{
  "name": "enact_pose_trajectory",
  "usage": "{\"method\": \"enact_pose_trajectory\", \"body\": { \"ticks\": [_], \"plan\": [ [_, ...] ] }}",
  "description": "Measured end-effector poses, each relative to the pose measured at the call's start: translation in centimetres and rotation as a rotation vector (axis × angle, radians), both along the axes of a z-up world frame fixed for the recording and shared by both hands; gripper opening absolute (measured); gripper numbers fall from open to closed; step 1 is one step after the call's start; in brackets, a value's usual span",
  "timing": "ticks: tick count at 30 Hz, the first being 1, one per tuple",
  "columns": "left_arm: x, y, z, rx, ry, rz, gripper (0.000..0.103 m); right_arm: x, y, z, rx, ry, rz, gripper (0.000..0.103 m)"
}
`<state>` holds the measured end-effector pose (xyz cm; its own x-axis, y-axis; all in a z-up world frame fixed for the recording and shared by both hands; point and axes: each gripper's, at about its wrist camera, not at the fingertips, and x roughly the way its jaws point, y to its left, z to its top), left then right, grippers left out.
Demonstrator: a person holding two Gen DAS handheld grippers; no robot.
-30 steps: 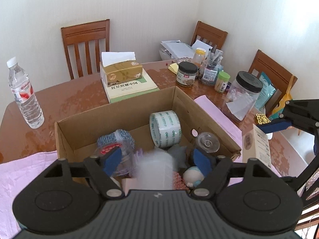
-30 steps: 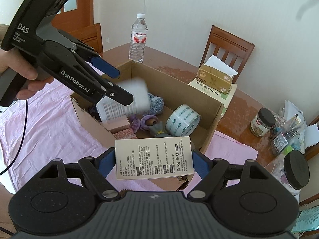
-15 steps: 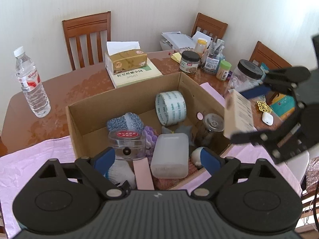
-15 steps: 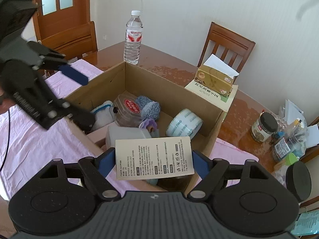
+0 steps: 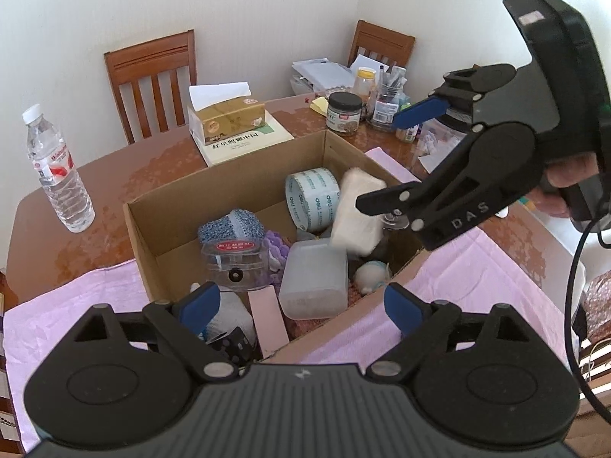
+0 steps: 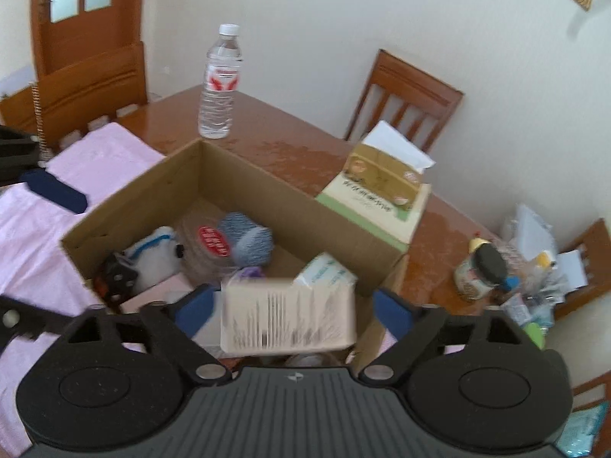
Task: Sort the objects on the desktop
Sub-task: 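Carry container and cream paper box into the cardboard box and open both tools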
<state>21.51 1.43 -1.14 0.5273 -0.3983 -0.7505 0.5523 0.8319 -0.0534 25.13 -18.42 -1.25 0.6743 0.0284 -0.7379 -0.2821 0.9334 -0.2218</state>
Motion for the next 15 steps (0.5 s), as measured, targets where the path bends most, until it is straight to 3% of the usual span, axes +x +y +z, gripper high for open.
{"method": "enact_pose_trajectory", "body": {
  "ticks": [15],
  "plan": [
    [-2.1,-0.9,0.3,0.011,0.003,-0.023,0.093,-4.4,0.2,0.4,0.018,-0.011,0.018,0.101]
  ]
}}
